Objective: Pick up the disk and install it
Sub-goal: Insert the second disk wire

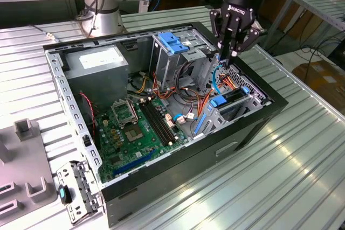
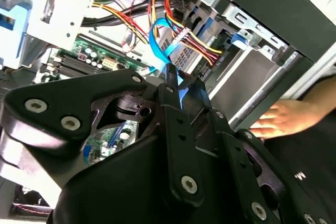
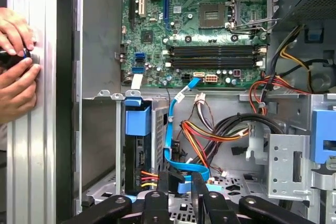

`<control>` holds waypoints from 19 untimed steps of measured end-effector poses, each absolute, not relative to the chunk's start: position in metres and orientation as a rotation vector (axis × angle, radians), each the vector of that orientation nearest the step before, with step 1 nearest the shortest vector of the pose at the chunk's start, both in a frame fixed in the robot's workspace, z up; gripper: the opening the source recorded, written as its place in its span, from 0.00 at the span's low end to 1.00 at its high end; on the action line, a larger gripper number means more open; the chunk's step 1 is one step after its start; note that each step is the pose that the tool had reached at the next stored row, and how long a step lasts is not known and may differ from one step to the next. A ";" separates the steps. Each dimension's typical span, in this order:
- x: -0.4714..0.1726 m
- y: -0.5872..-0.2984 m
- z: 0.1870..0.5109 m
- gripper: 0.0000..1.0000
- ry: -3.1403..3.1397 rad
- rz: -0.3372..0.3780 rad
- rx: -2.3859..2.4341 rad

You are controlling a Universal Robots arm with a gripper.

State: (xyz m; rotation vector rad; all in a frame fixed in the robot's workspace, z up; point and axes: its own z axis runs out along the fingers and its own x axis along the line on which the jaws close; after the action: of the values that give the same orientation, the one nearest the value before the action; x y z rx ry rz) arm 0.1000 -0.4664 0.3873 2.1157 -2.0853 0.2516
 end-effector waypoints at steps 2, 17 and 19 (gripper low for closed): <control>0.100 -0.464 0.386 0.31 -2.072 0.275 2.102; 0.100 -0.451 0.375 0.31 -2.000 0.393 2.030; 0.100 -0.450 0.374 0.30 -1.995 0.401 2.025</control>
State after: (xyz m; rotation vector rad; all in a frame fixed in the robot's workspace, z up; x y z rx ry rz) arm 0.1000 -0.4500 0.3740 2.0249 -1.9946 0.4011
